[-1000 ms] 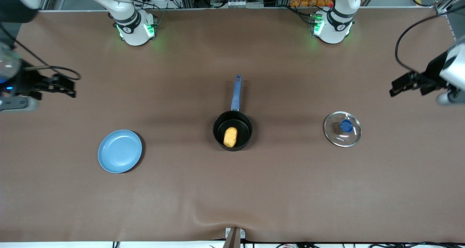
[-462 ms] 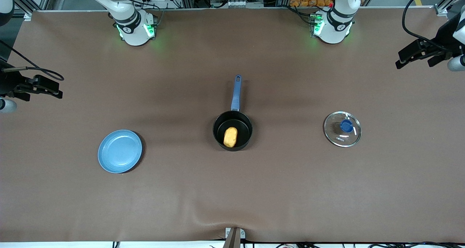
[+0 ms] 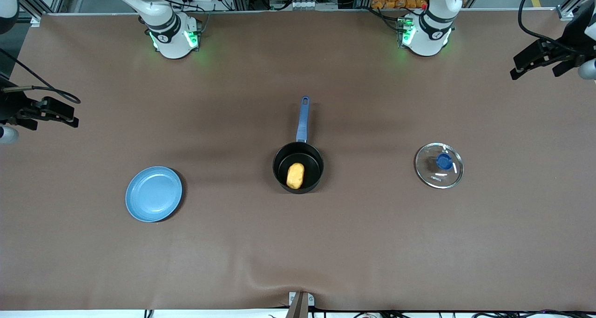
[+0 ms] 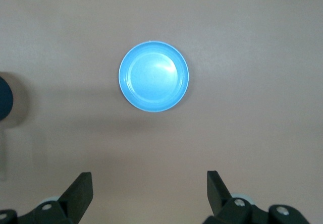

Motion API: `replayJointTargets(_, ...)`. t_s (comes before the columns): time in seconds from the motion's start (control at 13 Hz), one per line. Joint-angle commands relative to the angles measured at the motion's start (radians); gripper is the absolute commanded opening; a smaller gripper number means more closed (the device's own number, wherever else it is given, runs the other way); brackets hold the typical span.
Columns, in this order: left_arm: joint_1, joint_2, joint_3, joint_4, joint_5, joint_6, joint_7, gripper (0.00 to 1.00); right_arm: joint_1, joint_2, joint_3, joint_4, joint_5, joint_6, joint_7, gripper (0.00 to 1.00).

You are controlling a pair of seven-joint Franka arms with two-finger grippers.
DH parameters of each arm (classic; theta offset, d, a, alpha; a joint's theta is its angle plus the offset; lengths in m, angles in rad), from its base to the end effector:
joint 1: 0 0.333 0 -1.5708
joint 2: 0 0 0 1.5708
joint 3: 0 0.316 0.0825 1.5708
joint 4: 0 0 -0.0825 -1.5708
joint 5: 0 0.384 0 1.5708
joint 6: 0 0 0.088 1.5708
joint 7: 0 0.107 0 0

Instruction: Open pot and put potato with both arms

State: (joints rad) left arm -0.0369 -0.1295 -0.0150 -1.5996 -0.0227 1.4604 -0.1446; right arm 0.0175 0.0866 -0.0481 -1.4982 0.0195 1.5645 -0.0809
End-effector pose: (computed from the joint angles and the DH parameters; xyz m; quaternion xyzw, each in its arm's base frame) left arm 0.5009 -0.0292 0.6699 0.9989 0.0452 -0.0058 0.0098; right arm 0.5803 -0.0144 0.6091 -0.9996 -0.0252 0.0097 0.0082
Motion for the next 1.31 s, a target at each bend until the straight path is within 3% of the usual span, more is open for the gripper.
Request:
replayJointTargets(0.0, -0.009, -0.027, 0.001, -0.025, 0.024, 0.023, 0.004, 1.0, -0.011, -0.099, 0.011, -0.128, 0.014, 0.065, 0.041, 1.0)
replayJointTargets(0.15, -0.009, -0.036, -0.006, -0.032, 0.024, 0.023, 0.004, 1.0, 0.007, -0.096, 0.011, -0.122, 0.014, 0.066, 0.143, 1.0)
replayJointTargets(0.46, -0.011, -0.045, -0.008, -0.06, 0.024, 0.024, 0.002, 1.0, 0.025, -0.08, 0.011, -0.065, 0.0, 0.078, 0.135, 1.0)
replayJointTargets(0.69, -0.009, -0.032, -0.022, -0.057, 0.024, 0.024, 0.0, 1.0, 0.039, -0.079, 0.013, -0.062, -0.006, 0.206, 0.112, 1.0)
replayJointTargets(1.0, -0.006, -0.018, -0.02, -0.051, 0.024, 0.023, 0.0, 1.0, 0.044, -0.079, 0.013, 0.013, -0.006, 0.074, 0.119, 1.0)
replayJointTargets(1.23, -0.004, -0.016, -0.022, -0.048, 0.024, 0.021, -0.001, 1.0, 0.047, -0.064, 0.014, 0.018, -0.009, 0.072, 0.115, 1.0)
